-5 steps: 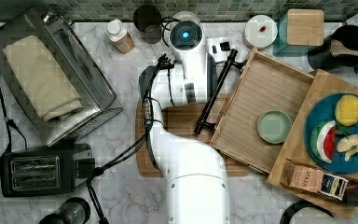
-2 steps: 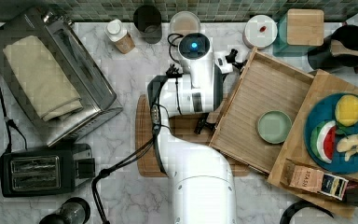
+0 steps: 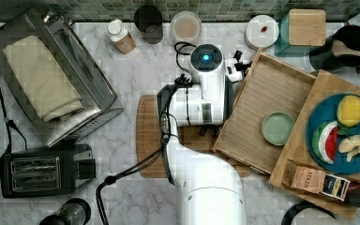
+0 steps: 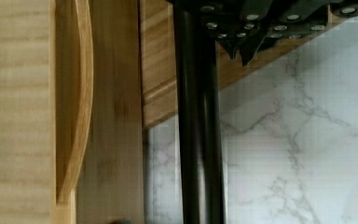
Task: Close the drawer.
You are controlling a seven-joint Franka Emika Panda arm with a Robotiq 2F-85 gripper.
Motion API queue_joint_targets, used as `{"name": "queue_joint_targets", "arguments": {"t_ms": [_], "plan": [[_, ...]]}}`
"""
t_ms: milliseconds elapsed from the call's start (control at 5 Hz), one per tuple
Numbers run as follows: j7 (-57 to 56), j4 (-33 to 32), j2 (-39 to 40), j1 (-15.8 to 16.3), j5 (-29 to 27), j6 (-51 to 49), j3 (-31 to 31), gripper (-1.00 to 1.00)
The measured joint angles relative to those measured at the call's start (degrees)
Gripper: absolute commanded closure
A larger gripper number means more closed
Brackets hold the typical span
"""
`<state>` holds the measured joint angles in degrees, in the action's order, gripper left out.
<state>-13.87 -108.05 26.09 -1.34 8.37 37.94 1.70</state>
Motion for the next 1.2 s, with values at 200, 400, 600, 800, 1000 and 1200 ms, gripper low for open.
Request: {"name": "queue_joint_targets", "arguments": {"t_ms": [200,400,600,800,1000,1200], "plan": [[-0.3,-2.0,-1.6,-0.2,0.0,2.0,0.3,1.00],[-0.6,-5.0,-3.9,-1.0,0.0,4.2,0.4,1.00],[-5.3,-7.1,-5.4,-2.8,0.0,5.5,0.4,1.00],[-11.4,-9.3,-6.5,-3.7,-0.1,7.9,2.0,1.00],[-14.9,-13.4,-8.7,-4.1,-0.1,11.7,4.5,1.00],[-21.9,-15.1,-9.7,-5.9,-0.1,12.4,6.4,1.00]]}}
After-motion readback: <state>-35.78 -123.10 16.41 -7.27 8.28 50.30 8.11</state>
